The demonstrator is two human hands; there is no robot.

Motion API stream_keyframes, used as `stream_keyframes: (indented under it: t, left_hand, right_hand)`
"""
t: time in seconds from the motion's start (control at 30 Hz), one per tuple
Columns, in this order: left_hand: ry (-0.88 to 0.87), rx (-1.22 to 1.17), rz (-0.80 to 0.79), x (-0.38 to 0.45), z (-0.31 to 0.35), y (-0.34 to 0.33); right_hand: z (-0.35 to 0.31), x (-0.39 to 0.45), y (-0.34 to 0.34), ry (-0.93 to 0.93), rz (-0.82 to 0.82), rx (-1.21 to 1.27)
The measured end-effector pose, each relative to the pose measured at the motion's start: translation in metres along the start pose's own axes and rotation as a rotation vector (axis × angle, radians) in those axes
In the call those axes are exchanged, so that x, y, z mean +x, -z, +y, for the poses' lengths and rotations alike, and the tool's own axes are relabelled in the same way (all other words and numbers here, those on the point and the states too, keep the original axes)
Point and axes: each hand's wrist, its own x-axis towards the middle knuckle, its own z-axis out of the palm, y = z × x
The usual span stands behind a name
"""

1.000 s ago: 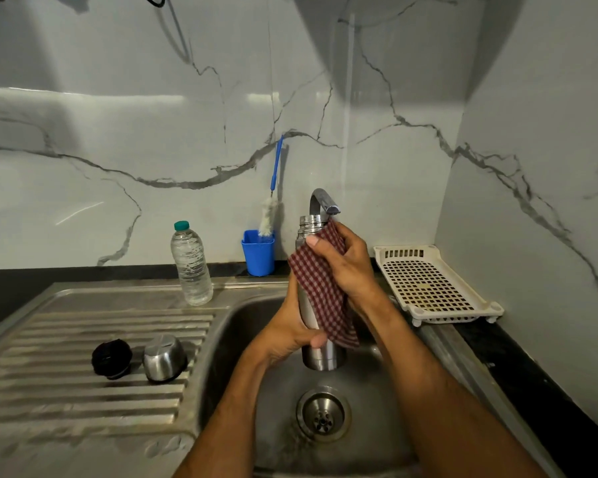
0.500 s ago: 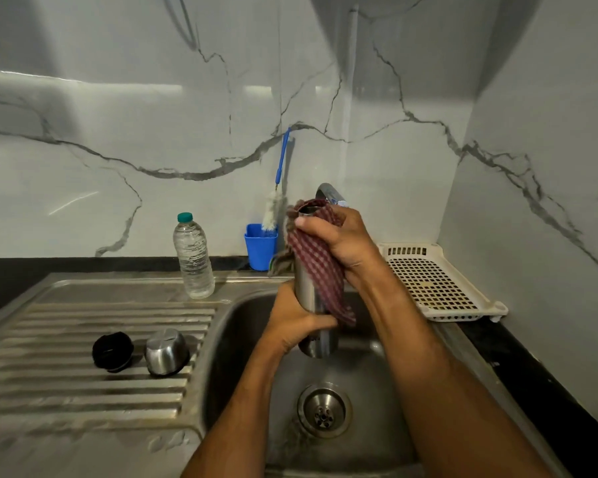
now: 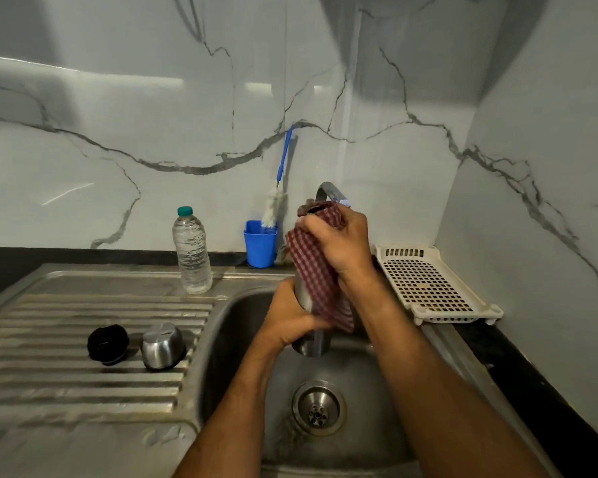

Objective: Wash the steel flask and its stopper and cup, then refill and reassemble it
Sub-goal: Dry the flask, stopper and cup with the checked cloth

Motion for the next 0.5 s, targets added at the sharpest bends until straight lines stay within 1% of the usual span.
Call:
stream_keyframes:
  t: [0.03, 0.07, 0.1, 0.13, 0.17, 0.2, 0.23, 0.27, 0.3, 0.33, 0.37, 0.4, 0.47, 0.5]
  left_hand:
    - [-0.02, 0.034, 0.048, -0.002, 0.003, -0.001]
    - [-0.04, 0.055, 0.072, -0.003, 0.005, 0.0]
    - [-0.047, 0.06, 0.065, -0.006, 0.008, 0.001]
    - [-0.022, 0.062, 0.041, -0.007, 0.01, 0.003]
    - [0.016, 0.045, -0.001, -0.009, 0.011, 0.005]
    - [0.051, 0.018, -0.065, -0.01, 0.011, 0.008]
    - [0.069, -0.003, -0.13, -0.01, 0.009, 0.01]
    - [0.075, -0.004, -0.179, -0.009, 0.008, 0.012]
    - [0.074, -0.01, -0.201, -0.007, 0.007, 0.012]
    - [0.067, -0.023, -0.189, -0.005, 0.006, 0.01]
    - [0.059, -0.029, -0.154, -0.003, 0.006, 0.008]
    - [0.058, -0.025, -0.099, -0.001, 0.005, 0.005]
    - [0.07, 0.018, 0.036, 0.001, 0.005, -0.001]
    - [0.073, 0.05, 0.092, 0.0, 0.006, -0.004]
  right_hand:
    - [0.005, -0.005, -0.008, 0.092, 0.113, -0.073]
    - [0.009, -0.008, -0.012, 0.136, 0.162, -0.087]
    - [0.008, -0.009, -0.013, 0.112, 0.164, -0.065]
    - [0.006, -0.005, -0.009, 0.034, 0.116, -0.014]
    - [0.001, 0.0, -0.002, -0.052, 0.0, 0.056]
    - [-0.004, 0.004, 0.006, -0.113, -0.17, 0.166]
    - [-0.009, 0.006, 0.014, -0.144, -0.363, 0.305]
    - [-0.012, 0.007, 0.02, -0.154, -0.51, 0.417]
    - [-0.013, 0.007, 0.023, -0.158, -0.584, 0.478]
    - [-0.012, 0.007, 0.024, -0.158, -0.585, 0.484]
    - [-0.01, 0.007, 0.022, -0.153, -0.536, 0.448]
    - [-0.01, 0.006, 0.019, -0.137, -0.424, 0.36]
    - [-0.007, 0.002, 0.01, -0.054, -0.128, 0.136]
    - [-0.004, 0.0, 0.006, -0.013, -0.04, 0.089]
